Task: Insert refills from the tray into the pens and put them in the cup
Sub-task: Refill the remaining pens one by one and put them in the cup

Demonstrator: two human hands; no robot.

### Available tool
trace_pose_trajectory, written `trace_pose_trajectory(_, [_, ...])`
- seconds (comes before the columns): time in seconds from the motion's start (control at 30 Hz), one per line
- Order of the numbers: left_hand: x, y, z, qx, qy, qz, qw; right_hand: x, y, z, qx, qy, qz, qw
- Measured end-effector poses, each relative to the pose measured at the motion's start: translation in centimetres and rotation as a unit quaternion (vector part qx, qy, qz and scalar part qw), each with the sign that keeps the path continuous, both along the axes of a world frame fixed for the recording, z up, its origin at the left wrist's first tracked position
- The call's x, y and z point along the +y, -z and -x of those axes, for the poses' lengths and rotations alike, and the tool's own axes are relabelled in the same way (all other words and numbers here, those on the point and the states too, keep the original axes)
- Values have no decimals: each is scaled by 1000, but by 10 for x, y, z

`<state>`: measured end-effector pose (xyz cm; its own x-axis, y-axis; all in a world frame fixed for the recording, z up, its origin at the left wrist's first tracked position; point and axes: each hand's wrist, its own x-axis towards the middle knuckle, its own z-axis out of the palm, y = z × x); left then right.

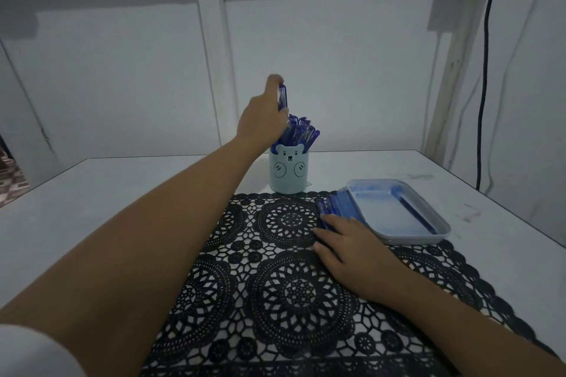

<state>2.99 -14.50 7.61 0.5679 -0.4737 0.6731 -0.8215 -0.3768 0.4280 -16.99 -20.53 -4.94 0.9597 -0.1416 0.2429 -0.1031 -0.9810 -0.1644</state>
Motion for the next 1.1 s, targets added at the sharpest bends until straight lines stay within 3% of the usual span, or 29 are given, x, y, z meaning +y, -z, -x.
trace_pose_trajectory(0.13, [9, 18, -7, -91, -40, -77, 992, 0, -1, 1, 2, -1, -1, 1000])
trace_pose_trajectory(0.37, [47, 48, 20, -134, 9, -26, 991, 3, -5, 4, -24, -2, -16, 1000])
trace_pose_trajectory(0.67, [91, 116, 63, 30, 54, -238, 969, 4, -13, 6, -46, 3, -78, 996])
trace_pose_trajectory(0.87, [93, 126, 66, 8, 47, -260, 964, -3, -19, 9, -107, 58, 41, 992])
trace_pose_trajectory(1.1, [94, 128, 67, -3, 49, -254, 966, 11, -29, 15, 15, 122, 112, 986])
